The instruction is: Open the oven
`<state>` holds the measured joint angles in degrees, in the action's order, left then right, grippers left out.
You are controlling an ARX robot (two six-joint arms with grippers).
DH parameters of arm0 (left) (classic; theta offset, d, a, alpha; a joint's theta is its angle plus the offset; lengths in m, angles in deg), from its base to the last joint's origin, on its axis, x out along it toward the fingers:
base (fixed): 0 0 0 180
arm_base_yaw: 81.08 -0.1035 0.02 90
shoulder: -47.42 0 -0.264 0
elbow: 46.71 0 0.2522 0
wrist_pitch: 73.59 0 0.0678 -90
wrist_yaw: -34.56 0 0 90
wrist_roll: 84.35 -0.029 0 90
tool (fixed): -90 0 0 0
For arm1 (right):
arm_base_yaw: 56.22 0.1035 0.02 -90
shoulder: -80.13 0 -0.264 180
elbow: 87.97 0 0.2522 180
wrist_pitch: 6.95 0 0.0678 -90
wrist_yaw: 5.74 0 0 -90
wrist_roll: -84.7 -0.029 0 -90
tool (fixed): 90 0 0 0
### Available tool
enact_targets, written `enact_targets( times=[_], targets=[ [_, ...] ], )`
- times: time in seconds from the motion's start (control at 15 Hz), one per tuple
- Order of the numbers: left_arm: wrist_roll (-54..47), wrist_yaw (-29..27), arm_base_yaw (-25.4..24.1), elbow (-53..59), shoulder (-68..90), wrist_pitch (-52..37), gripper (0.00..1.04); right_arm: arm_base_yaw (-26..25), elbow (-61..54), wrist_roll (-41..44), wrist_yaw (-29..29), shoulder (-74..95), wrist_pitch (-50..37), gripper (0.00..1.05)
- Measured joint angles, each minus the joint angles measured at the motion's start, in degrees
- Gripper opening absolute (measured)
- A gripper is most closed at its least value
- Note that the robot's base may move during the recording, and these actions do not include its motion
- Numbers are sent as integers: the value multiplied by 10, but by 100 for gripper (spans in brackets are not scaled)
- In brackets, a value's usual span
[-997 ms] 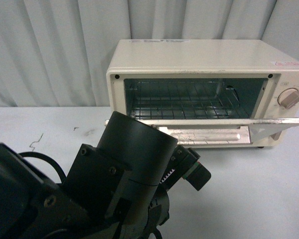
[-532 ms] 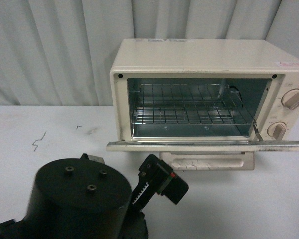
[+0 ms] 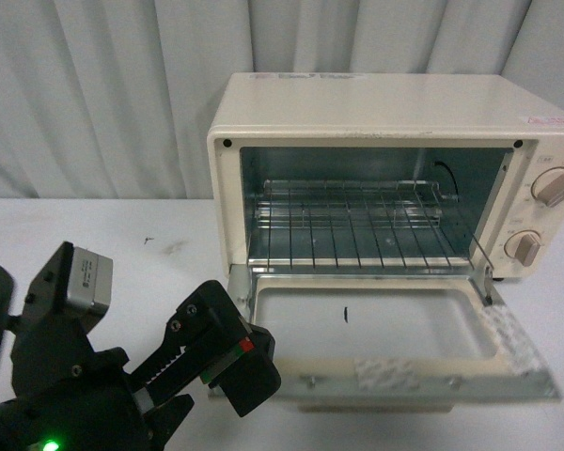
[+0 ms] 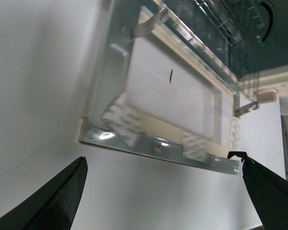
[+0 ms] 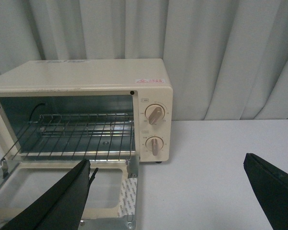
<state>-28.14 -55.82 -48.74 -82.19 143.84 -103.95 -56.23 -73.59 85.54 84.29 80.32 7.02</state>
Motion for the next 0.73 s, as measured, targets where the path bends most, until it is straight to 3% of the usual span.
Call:
enact_targets(
  times=[0.27,0.53,0.66,0.73],
  targets=[
    [-94,-45,-39,9,-184,113,98,0,0,0,0,0,0,98],
    [-154,-108,-15,-4,-241,132,97,0,0,0,0,0,0,98],
    [-316,-246,-17,60,-238,-76,77,0,0,0,0,0,0,98],
    [-440,-259,-69,113,-294,-103,60,0,0,0,0,0,0,98]
  ],
)
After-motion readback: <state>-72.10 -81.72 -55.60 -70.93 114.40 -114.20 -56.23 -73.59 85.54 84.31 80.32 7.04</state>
